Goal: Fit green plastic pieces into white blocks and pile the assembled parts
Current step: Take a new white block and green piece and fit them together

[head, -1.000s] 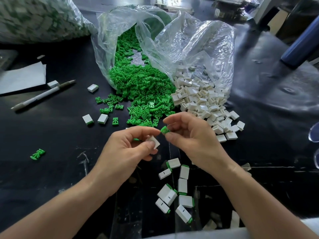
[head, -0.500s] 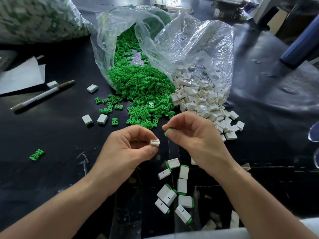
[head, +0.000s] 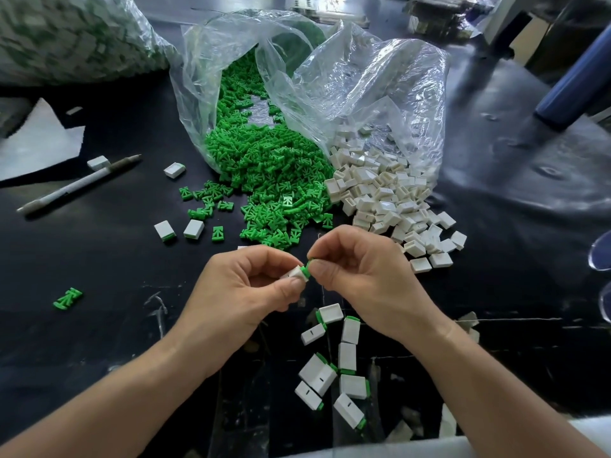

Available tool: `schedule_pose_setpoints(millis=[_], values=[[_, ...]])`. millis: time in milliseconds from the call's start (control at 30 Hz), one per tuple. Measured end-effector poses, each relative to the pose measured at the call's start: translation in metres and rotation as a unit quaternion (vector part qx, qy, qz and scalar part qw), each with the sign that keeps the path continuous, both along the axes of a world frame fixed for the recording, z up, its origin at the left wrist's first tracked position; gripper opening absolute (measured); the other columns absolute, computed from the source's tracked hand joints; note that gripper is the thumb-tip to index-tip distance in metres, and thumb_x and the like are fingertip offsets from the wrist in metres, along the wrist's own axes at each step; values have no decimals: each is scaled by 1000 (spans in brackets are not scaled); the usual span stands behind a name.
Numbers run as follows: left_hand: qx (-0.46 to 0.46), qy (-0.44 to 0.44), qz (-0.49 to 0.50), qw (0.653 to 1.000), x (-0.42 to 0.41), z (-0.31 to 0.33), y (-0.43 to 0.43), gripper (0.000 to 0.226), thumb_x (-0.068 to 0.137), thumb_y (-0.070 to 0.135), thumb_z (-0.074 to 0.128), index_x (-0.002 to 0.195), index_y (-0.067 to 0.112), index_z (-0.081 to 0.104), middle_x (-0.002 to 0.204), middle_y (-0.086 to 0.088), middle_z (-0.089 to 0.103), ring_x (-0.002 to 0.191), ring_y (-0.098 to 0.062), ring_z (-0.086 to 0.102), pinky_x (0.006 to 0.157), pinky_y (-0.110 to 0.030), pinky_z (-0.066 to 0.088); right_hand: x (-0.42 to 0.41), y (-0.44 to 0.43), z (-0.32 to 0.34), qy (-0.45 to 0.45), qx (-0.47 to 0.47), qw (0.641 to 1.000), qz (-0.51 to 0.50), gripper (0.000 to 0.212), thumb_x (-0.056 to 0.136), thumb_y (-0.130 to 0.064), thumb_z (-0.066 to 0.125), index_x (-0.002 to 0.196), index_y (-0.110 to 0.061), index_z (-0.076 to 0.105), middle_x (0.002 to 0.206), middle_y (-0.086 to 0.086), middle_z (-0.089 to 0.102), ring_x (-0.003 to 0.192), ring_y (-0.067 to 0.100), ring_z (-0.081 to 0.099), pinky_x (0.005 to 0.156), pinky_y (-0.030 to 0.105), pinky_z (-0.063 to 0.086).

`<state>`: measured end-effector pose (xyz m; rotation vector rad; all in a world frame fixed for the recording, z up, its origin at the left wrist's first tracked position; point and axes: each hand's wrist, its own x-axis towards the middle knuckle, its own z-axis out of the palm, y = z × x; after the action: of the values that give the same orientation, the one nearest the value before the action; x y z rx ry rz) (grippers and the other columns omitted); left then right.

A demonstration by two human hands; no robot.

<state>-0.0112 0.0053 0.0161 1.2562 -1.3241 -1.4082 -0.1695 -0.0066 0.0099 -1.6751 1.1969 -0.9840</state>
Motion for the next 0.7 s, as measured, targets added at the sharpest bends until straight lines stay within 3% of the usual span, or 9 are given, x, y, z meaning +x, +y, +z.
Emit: schedule_pose_setpoints(millis=[233,367,533,700], values=[[-10,-12,2,1000,1,-3,1,7,73,2,70,74,9,70,58,0,66,53,-5,60,50,-15,48,0,1,2,1,25,1000,11,24,79,-6,69,72,-27,60,65,-5,62,62,14,60,64,35,54],[-11,0,4,1000,0,-2,1,6,68,10,70,74,10,69,59,-1,67,52,-4,60,49,-15,48,-3,1,3,-3,54,998,26,22,81,-6,67,77,-28,62,66,-2,64,60,9,61,60,26,53],[-8,-6,3,1000,0,-2,-1,6,72,3,69,76,8,69,62,-3,68,53,-5,61,50,-15,49,-1,3,0,44,58,997,35,22,84,-13,65,70,-31,62,57,-7,62,51,1,57,53,15,45],[-15,10,9,1000,1,2,-2,10,66,13,68,76,9,68,60,-1,68,53,-5,61,50,-15,49,0,3,1,-17,92,995,28,23,88,-15,60,68,-27,62,57,-5,63,52,4,57,51,14,45]])
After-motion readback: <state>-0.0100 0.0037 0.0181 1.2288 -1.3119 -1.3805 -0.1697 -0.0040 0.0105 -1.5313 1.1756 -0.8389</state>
